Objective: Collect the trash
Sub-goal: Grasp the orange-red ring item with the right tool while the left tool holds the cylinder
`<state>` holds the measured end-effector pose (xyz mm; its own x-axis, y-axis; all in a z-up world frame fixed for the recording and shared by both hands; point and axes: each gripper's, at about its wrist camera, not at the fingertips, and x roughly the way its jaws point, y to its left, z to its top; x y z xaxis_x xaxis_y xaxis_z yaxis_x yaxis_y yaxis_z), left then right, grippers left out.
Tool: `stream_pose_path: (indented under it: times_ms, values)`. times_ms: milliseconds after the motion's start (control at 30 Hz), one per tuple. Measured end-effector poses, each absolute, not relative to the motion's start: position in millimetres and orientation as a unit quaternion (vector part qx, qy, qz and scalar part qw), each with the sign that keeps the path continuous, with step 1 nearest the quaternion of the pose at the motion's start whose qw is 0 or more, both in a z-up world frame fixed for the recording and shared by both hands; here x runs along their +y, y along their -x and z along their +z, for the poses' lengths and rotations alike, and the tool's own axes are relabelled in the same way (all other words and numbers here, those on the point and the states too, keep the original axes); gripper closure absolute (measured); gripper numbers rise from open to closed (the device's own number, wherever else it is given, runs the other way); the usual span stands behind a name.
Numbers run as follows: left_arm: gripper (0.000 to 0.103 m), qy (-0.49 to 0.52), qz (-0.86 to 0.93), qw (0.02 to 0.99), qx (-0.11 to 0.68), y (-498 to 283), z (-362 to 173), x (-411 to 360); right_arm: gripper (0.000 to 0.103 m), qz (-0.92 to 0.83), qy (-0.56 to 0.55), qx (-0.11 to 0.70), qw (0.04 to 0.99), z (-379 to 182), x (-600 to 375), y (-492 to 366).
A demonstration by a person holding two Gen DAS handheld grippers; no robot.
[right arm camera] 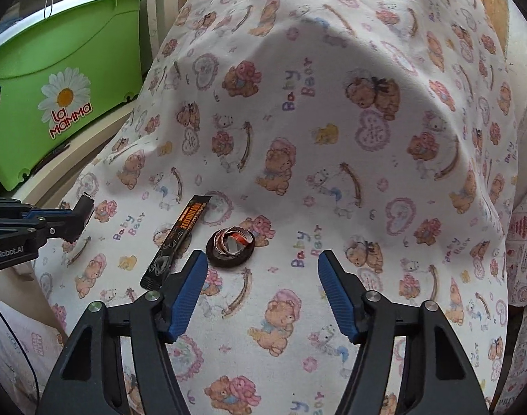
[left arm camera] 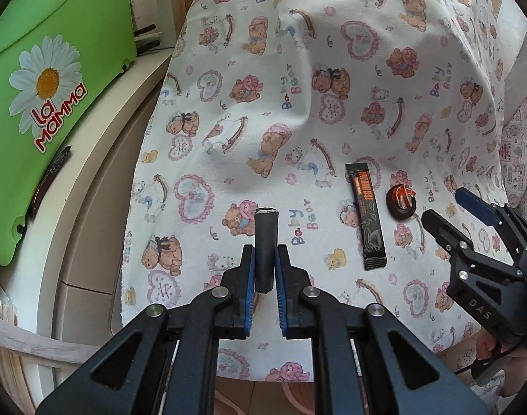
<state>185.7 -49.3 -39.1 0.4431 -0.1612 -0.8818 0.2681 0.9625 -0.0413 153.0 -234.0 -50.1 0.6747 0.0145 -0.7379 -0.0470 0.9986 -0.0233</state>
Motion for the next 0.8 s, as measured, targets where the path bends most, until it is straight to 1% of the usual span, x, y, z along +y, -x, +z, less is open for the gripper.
stream_pose_path:
  times_ms: [167, 367, 467, 500, 567, 600, 633, 800]
  values:
    - [0.092, -0.045, -0.134, 0.852, 0.504, -186, -35, -49, 0.046, 0.036, -0.011, 0.408, 0.912, -59, -232, -165]
    - [0.092, -0.034, -0.131, 0.849, 0.510, -186, -40, -40, 0.062, 0.033, 0.002, 0.419, 0.907, -65, -221, -181]
    - [0.092, -0.029, -0.131, 0.849, 0.511, -187, -39, -37, 0.074, 0.031, -0.002, 0.424, 0.905, -70, -220, -185]
    - [0.092, -0.029, -0.131, 0.850, 0.510, -188, -39, -37, 0.082, 0.032, -0.003, 0.424, 0.905, -70, -219, -185]
    - [0.092, -0.028, -0.132, 0.850, 0.509, -187, -38, -38, 0.088, 0.031, -0.002, 0.421, 0.906, -69, -219, -184]
    - [0.092, -0.028, -0.133, 0.850, 0.508, -187, -38, -38, 0.095, 0.034, -0.003, 0.419, 0.907, -68, -219, -182]
    - [0.092, -0.028, -0.133, 0.851, 0.508, -186, -37, -39, 0.098, 0.037, -0.005, 0.419, 0.907, -67, -219, -181]
    - [0.092, -0.031, -0.136, 0.850, 0.507, -183, -37, -42, 0.098, 0.027, -0.014, 0.405, 0.914, -58, -225, -171]
